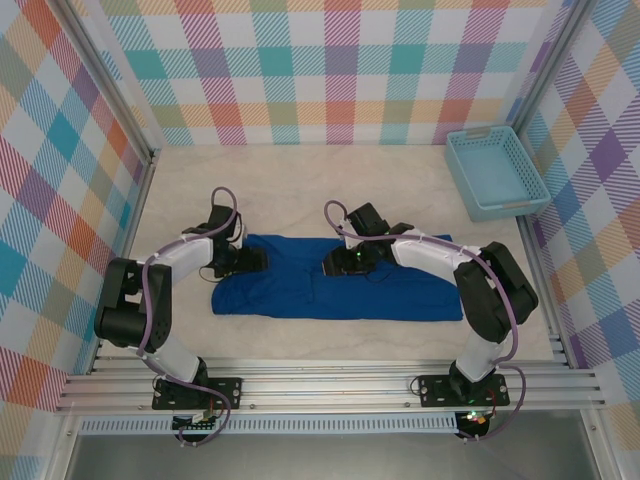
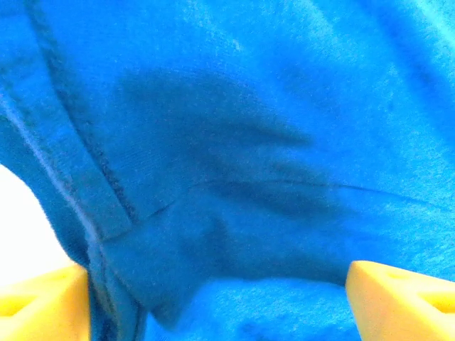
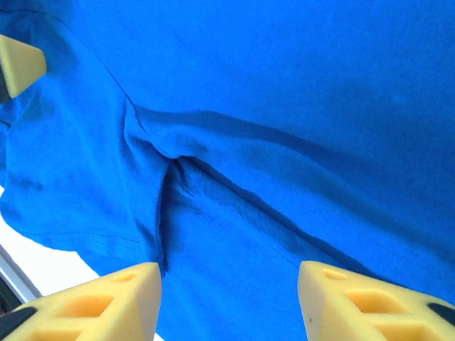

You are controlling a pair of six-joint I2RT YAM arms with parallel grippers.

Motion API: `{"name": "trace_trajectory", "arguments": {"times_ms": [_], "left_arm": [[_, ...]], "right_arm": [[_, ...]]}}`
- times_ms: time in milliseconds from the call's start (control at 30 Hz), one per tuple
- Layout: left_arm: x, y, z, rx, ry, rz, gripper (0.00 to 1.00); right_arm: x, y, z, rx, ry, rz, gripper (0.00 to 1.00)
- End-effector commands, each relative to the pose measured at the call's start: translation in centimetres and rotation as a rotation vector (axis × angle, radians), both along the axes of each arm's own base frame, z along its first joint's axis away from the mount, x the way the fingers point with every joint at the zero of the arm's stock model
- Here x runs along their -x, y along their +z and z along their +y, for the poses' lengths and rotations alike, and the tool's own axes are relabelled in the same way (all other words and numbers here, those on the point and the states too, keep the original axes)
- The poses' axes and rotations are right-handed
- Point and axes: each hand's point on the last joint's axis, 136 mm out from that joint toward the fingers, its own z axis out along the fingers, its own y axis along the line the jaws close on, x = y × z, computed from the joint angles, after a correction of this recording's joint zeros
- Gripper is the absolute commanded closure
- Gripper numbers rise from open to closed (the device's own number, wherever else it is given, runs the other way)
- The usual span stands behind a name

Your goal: Fold the inside-out t-shirt

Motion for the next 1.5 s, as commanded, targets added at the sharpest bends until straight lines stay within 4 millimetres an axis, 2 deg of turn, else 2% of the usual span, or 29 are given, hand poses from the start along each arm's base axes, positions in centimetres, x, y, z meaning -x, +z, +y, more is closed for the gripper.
{"name": "trace_trajectory", "arguments": {"times_ms": [0,267,467,633,700,867,1033,1133,1300,1333,1400,1467], "left_arm": [[-0.2,-0.4,-0.8,0.018,-0.033,0.019,0.2],[0.3,-1.1,-0.8,0.026,-0.005,0.029,0.53],[0.7,-1.8,-1.7,0.073,-0.01,0.052,0.73],[0.4,-1.5,-1.0,0.04,0.017,0.039,0.9],[0.1,-1.2,-0.6,0.016,0.035,0.029,1.0],[-0.7,0.2,1.1,0.002,0.145,-0.013,1.0],[-0.6,2.3,4.4,-0.072,0.277,-0.036,1.0],[-0.1,3.3,7.0,-0.174,0.335,-0.024,1.0],[0.9,6.3,13.6,-0.435,0.429,-0.001,1.0],[0.9,6.8,14.4,-0.452,0.447,0.0,1.0],[0.6,7.9,14.5,-0.462,0.447,0.007,1.0],[0.2,9.5,12.8,-0.433,0.42,-0.001,1.0]], "right_arm": [[0.1,-0.3,-0.1,-0.011,0.0,0.011,0.47],[0.2,-0.6,-0.3,-0.004,-0.003,0.016,0.47],[0.3,-0.9,-0.3,-0.002,-0.007,0.026,0.47],[0.3,-0.9,-0.4,0.004,-0.009,0.027,0.47],[0.3,-0.8,-0.5,0.007,-0.01,0.024,0.47],[-0.1,0.2,-1.2,0.033,-0.013,-0.012,0.47],[-1.0,1.8,-2.8,0.037,-0.039,-0.052,0.47],[-1.4,3.0,-3.7,0.024,-0.049,-0.08,0.46],[-1.4,4.6,-5.2,-0.013,-0.069,-0.11,0.46],[-1.4,4.8,-5.8,-0.014,-0.078,-0.112,0.46],[-1.4,5.1,-7.0,-0.011,-0.1,-0.121,0.46],[-1.5,5.1,-8.4,0.005,-0.13,-0.125,0.45]]}}
